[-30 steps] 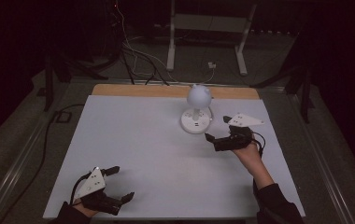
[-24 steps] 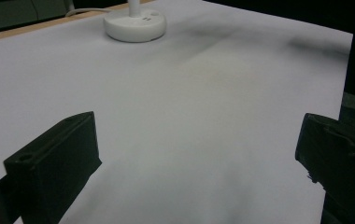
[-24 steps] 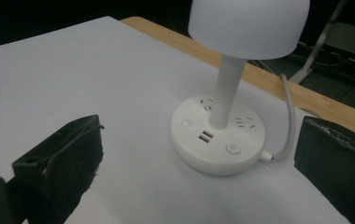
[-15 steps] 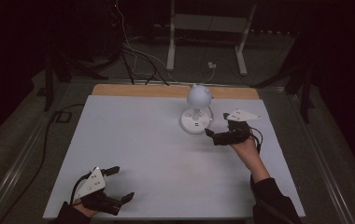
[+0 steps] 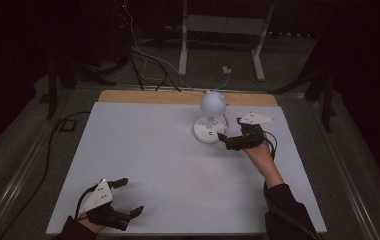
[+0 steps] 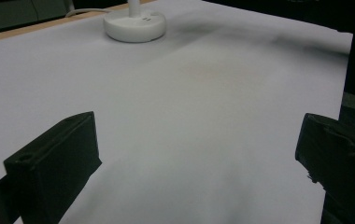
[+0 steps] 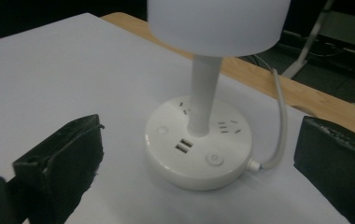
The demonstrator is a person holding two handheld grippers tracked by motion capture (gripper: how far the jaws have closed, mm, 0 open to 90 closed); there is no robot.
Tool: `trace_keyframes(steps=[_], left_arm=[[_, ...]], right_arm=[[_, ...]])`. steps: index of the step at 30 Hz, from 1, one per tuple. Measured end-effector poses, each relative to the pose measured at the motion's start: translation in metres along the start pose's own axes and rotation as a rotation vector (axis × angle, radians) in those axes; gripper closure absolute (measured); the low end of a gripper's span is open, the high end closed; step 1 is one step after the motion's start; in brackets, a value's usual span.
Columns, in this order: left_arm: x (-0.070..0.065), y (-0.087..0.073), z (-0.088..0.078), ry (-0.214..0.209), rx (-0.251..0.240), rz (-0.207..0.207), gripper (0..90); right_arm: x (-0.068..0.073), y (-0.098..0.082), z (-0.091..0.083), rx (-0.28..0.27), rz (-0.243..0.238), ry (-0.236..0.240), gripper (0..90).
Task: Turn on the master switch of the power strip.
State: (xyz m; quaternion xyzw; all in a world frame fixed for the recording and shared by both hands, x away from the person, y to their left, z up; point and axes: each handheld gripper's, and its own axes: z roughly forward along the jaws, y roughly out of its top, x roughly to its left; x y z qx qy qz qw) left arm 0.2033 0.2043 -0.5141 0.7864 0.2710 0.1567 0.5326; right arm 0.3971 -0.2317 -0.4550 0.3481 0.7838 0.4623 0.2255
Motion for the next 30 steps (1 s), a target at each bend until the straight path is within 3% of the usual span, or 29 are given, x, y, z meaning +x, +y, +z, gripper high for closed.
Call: trace_keyframes(steps=[9, 11, 12, 17, 23, 30], left_arm=[[0.0, 0.0, 0.001, -0.001, 0.0, -0.003, 0.2], [0.0, 0.0, 0.001, -0.001, 0.002, -0.003, 0.2], [0.0, 0.0, 0.001, -0.001, 0.002, -0.003, 0.2], [0.0, 0.0, 0.0, 0.0, -0.002, -0.006, 0.2], [0.001, -0.001, 0.0, 0.002, 0.0, -0.007, 0.2], [0.001, -0.001, 0.001, 0.002, 0.005, -0.009, 0.2]], right_arm=[[-0.006, -0.003, 0.017, 0.04, -0.013, -0.001, 6.4], [-0.006, -0.003, 0.019, 0.043, -0.016, -0.009, 11.9], [-0.006, -0.004, 0.02, 0.037, -0.025, -0.034, 14.5], [-0.006, -0.006, 0.026, 0.039, -0.019, -0.041, 17.7], [-0.006, -0.009, 0.034, 0.043, -0.02, -0.065, 29.4], [-0.007, -0.013, 0.041, 0.053, -0.019, -0.059, 48.7]])
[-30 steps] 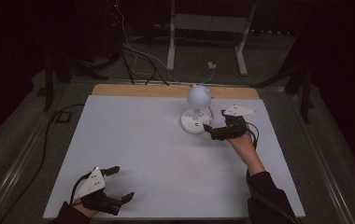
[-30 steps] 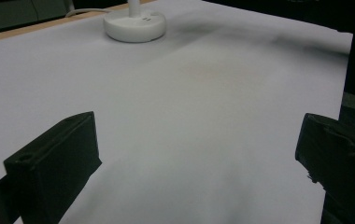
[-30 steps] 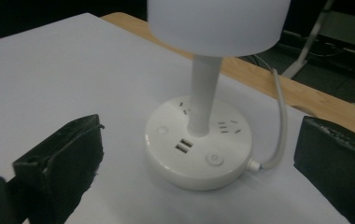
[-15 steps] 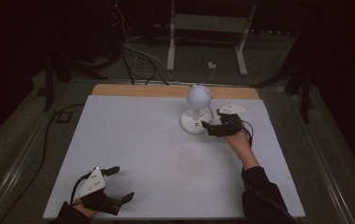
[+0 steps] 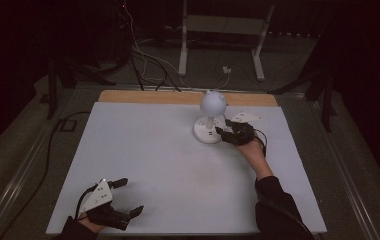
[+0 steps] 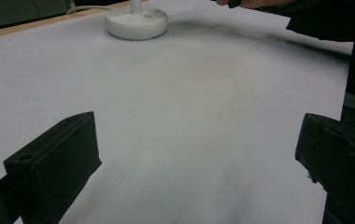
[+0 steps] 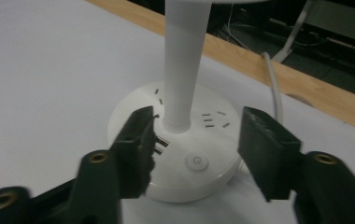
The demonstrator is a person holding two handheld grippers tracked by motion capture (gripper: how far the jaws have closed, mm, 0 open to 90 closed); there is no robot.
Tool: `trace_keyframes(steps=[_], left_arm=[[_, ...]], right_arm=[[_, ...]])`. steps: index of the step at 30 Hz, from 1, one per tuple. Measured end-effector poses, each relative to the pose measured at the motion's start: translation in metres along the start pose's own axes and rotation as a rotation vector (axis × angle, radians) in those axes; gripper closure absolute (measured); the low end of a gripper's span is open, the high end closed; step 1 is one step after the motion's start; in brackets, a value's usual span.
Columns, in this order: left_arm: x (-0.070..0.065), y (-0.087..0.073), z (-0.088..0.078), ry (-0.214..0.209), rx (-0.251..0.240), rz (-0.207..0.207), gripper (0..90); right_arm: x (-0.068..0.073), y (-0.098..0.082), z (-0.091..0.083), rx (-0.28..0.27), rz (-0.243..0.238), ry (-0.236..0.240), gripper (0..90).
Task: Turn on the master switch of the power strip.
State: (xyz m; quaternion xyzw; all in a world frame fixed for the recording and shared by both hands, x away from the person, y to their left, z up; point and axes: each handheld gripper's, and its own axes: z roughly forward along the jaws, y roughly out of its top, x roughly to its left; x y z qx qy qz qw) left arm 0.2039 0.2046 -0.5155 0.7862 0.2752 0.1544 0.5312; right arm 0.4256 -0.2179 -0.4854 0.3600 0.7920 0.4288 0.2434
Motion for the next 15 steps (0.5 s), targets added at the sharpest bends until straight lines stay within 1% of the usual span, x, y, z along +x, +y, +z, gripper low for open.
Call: trace_keyframes(steps=[3, 5, 6, 7, 8, 12, 13, 14, 15], left_arm=[[0.0, 0.0, 0.0, 0.001, 0.0, -0.001, 0.2], [0.0, 0.0, 0.0, 0.0, -0.004, -0.005, 0.2], [0.0, 0.0, 0.0, 0.0, -0.004, -0.005, 0.2], [0.0, 0.0, -0.001, 0.001, -0.007, -0.008, 0.2], [0.0, 0.0, -0.001, 0.001, -0.005, -0.008, 0.2], [0.0, 0.0, -0.001, -0.001, -0.008, -0.012, 0.2], [0.0, 0.0, -0.001, -0.001, -0.009, -0.011, 0.2], [0.0, 0.0, -0.001, -0.001, -0.009, -0.011, 0.2], [0.0, 0.0, -0.001, -0.001, -0.009, -0.012, 0.2]], right_arm=[[0.0, -0.001, 0.003, 0.007, -0.001, 0.003, 54.0], [0.0, -0.002, 0.005, 0.017, -0.006, 0.008, 60.6], [0.0, -0.002, 0.005, 0.017, -0.006, 0.008, 60.6], [0.002, -0.004, 0.006, 0.021, -0.013, -0.006, 64.4], [0.001, -0.004, 0.007, 0.021, -0.014, -0.008, 66.4], [0.0, -0.007, 0.009, 0.024, -0.015, -0.014, 71.6], [0.0, -0.007, 0.01, 0.023, -0.017, -0.021, 76.4], [0.0, -0.007, 0.01, 0.023, -0.017, -0.021, 76.4], [0.001, -0.007, 0.012, 0.028, -0.013, -0.05, 81.9]])
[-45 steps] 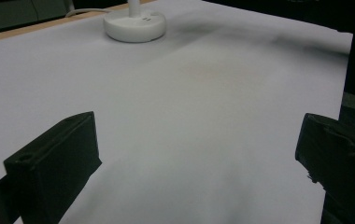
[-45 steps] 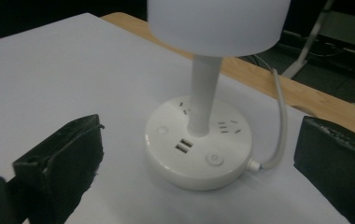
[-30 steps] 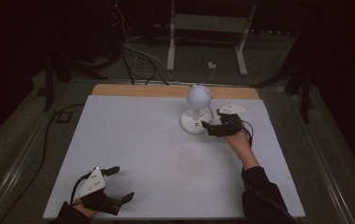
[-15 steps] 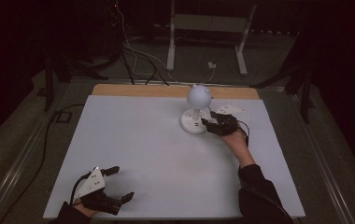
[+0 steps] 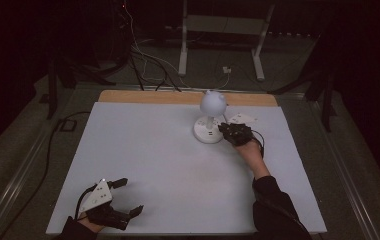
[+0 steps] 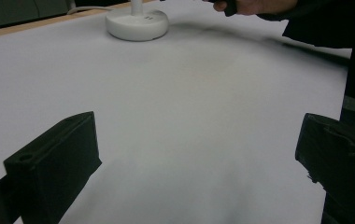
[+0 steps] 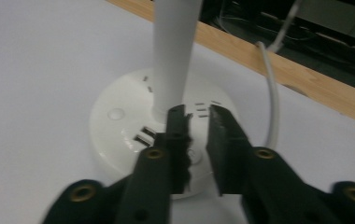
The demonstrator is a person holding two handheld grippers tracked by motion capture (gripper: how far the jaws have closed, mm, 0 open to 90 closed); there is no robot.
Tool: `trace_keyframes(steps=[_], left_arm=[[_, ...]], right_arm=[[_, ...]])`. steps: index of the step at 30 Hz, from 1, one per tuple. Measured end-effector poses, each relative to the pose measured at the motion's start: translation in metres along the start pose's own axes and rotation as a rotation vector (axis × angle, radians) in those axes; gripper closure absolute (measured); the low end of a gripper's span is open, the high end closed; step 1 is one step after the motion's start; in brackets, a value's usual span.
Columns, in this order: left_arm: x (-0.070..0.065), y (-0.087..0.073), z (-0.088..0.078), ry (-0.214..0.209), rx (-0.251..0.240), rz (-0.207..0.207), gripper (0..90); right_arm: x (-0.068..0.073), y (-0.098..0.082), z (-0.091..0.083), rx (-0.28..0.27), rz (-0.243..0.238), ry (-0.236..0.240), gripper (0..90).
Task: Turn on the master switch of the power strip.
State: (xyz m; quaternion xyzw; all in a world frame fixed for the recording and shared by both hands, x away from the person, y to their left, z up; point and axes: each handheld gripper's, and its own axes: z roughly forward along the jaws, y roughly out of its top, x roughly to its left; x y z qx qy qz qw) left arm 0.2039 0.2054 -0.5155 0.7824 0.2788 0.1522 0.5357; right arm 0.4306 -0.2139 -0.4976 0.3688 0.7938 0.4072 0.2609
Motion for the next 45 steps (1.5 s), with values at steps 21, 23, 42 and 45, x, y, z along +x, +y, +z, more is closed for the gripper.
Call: trace_keyframes(steps=[21, 23, 42, 45], left_arm=[[0.0, -0.001, 0.001, -0.003, 0.009, -0.002, 0.2], [0.0, -0.001, 0.001, -0.004, 0.009, -0.002, 0.2], [-0.001, -0.001, 0.001, -0.007, 0.011, 0.002, 0.2], [-0.001, -0.001, 0.001, -0.007, 0.009, 0.004, 0.2]], right_arm=[[0.005, -0.005, 0.017, 0.079, -0.02, -0.024, 90.0], [0.005, -0.005, 0.017, 0.079, -0.017, -0.024, 90.0], [0.013, -0.008, 0.022, 0.081, -0.042, -0.083, 90.0], [0.016, -0.007, 0.022, 0.09, -0.07, -0.101, 90.0]])
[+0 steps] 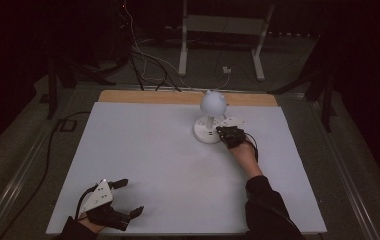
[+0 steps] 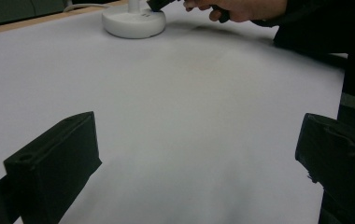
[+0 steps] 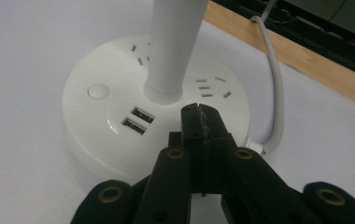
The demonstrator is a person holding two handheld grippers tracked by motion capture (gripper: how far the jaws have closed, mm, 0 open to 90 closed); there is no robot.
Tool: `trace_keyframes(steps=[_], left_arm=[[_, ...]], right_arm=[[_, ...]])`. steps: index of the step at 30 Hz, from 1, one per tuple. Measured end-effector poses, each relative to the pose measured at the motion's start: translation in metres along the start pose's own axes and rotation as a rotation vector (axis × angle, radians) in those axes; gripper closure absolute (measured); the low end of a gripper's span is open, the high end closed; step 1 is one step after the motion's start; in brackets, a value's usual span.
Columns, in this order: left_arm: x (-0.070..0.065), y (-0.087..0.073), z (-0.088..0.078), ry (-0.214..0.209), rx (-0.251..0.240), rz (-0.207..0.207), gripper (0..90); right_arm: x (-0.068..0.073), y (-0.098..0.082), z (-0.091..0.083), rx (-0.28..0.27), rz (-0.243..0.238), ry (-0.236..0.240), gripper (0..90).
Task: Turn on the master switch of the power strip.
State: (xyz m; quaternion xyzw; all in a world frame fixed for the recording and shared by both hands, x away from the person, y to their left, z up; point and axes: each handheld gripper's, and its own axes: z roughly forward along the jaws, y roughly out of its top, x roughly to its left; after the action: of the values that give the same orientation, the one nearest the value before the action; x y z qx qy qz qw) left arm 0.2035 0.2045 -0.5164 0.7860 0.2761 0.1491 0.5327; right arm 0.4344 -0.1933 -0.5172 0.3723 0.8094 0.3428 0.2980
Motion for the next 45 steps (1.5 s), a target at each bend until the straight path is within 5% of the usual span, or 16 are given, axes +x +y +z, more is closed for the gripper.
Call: trace_keyframes(steps=[9, 14, 22, 26, 37, 39, 45], left_arm=[[0.001, 0.0, 0.0, 0.002, -0.001, -0.004, 0.2], [0.001, 0.0, 0.001, 0.003, 0.005, -0.001, 0.2], [0.0, 0.0, 0.0, 0.005, 0.002, 0.001, 0.2], [0.0, 0.0, 0.001, 0.004, 0.005, 0.005, 0.2], [0.0, 0.001, 0.001, 0.002, 0.002, 0.008, 0.2], [0.0, 0.001, 0.001, 0.003, 0.003, 0.007, 0.2], [-0.001, 0.001, 0.001, 0.003, 0.004, 0.01, 0.2]], right_arm=[[0.0, 0.003, -0.005, -0.008, -0.021, -0.016, 90.0], [-0.007, 0.01, -0.015, -0.055, 0.049, 0.02, 90.0], [-0.01, 0.012, -0.026, -0.067, 0.095, 0.061, 87.8], [-0.008, 0.014, -0.031, -0.062, 0.101, 0.083, 73.9], [-0.006, 0.02, -0.039, -0.021, 0.169, 0.186, 6.8], [-0.005, 0.02, -0.041, -0.001, 0.158, 0.206, 0.0], [-0.003, 0.019, -0.05, -0.002, 0.165, 0.247, 0.0]])
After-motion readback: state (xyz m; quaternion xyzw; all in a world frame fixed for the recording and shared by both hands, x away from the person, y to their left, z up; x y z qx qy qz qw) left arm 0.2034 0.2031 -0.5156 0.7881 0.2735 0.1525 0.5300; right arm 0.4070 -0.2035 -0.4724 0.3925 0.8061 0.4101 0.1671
